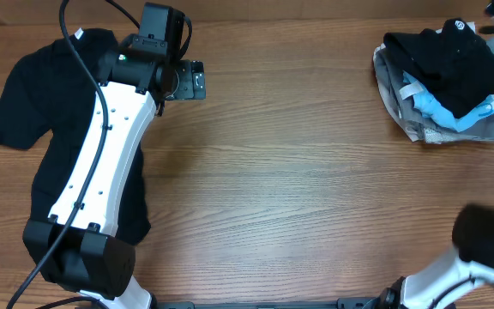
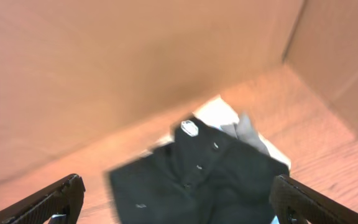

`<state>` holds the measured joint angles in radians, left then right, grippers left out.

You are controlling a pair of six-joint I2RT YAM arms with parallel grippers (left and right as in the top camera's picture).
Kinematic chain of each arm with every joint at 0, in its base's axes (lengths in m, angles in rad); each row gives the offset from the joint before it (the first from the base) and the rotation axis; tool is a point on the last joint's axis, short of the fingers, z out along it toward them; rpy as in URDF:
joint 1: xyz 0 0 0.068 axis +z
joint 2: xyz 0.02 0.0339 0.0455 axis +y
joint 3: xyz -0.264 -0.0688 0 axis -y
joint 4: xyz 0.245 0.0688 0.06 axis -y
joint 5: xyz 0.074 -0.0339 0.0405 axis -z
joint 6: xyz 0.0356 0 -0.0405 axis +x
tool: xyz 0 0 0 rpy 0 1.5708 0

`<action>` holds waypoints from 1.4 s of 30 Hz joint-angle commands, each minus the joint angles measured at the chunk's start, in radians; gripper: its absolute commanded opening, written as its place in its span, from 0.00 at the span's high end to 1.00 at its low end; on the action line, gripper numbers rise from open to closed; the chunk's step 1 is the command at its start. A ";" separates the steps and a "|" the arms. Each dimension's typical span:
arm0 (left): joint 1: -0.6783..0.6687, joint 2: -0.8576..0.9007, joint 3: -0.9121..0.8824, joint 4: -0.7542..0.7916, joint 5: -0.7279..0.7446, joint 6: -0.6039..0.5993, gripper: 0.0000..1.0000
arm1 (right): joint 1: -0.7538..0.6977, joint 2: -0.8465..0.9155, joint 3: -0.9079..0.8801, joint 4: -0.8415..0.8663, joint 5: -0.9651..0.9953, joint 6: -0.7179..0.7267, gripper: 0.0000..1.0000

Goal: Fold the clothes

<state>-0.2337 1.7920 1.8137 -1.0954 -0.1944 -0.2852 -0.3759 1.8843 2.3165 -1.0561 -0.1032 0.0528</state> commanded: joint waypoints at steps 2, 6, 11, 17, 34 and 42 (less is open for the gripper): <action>0.005 0.013 0.006 0.000 0.004 0.001 0.00 | 0.058 -0.144 0.021 -0.123 -0.145 0.008 0.00; 0.005 0.013 0.006 0.000 0.004 0.001 0.00 | 0.129 -0.265 0.021 -0.309 -0.333 0.008 0.00; 0.005 0.013 0.006 0.000 0.004 0.001 0.00 | 0.237 -0.332 0.021 -0.478 -0.565 0.008 0.00; 0.005 0.013 0.006 0.000 0.004 0.001 0.00 | 0.252 -0.330 0.019 -0.487 -0.564 0.008 0.00; 0.005 0.013 0.006 0.000 0.004 0.001 0.00 | 0.433 -0.783 -0.625 0.108 -0.189 0.007 0.00; 0.005 0.013 0.006 0.000 0.004 0.001 0.00 | 0.433 -1.359 -1.611 0.775 -0.160 0.008 0.00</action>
<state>-0.2337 1.7920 1.8133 -1.0958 -0.1947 -0.2852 0.0540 0.6548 0.8989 -0.3843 -0.2779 0.0589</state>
